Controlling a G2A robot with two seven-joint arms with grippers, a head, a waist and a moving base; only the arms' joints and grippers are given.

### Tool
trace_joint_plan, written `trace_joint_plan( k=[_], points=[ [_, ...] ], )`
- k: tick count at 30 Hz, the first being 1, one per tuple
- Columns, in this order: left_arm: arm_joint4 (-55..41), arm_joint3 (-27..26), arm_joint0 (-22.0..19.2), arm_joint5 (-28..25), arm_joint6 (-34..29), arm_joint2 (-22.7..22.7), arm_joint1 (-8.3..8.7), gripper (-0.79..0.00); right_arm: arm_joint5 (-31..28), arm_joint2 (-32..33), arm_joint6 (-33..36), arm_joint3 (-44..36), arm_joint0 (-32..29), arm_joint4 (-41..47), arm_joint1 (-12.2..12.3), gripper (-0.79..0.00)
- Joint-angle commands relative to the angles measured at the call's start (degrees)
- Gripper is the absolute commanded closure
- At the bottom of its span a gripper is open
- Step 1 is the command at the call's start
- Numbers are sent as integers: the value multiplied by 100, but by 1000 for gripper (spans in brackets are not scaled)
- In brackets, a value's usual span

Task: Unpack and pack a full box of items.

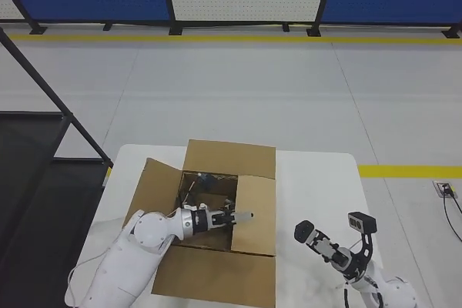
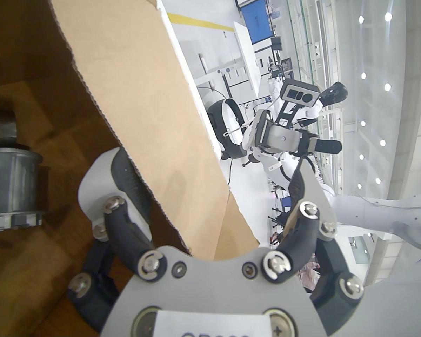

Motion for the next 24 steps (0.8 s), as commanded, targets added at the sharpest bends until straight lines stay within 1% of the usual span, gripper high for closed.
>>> trace_joint_plan(
  k=[1,7,13,19,24],
  points=[
    [21,-150,58,7,6,-40,19,-785,-24,-27,-24,-26,-6,48,18,-785],
    [69,-626,188,61,83,-55,42,-785,-116,-85,-116,-392,-164,169,149,-785],
    [207,-1007,208,147,318,107,8,-785,-443,49,-442,-782,-568,280,377,-785],
    [504,-1128,118,238,777,467,-94,-785,-493,561,-492,-1186,-1155,539,563,-785],
    [747,-1028,8,218,1443,810,-231,-785,-493,1085,-492,-1490,-1691,710,603,-785]
  ],
)
